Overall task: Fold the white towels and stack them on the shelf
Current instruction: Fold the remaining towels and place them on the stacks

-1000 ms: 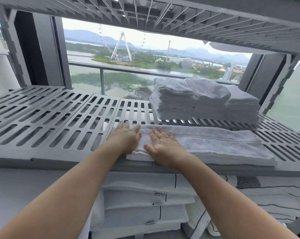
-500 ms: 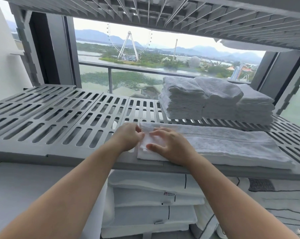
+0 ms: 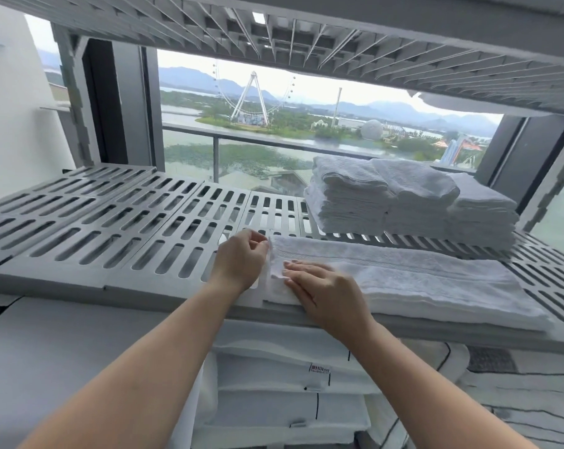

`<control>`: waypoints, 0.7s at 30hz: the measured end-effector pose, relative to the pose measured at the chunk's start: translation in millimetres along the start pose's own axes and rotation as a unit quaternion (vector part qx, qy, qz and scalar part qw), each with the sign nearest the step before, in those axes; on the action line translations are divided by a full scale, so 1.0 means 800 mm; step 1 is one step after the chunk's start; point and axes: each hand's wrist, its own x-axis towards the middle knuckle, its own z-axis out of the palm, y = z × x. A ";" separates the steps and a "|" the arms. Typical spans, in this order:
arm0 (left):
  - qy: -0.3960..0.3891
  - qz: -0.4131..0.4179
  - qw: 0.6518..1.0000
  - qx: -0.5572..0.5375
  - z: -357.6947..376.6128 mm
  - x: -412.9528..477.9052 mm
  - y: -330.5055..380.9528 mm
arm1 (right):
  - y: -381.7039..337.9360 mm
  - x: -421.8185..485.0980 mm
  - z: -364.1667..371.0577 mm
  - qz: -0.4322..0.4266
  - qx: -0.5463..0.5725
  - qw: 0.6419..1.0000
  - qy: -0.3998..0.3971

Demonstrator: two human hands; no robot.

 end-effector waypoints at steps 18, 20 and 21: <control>-0.134 -0.024 0.939 0.315 0.012 0.006 0.025 | -0.008 -0.014 -0.024 0.108 0.135 0.977 -0.122; -0.165 -0.047 0.930 0.325 0.009 0.009 0.031 | -0.003 -0.001 -0.036 0.196 0.121 0.969 -0.094; -0.181 -0.060 0.930 0.315 0.009 0.009 0.033 | 0.005 0.005 -0.045 0.239 0.090 0.964 -0.076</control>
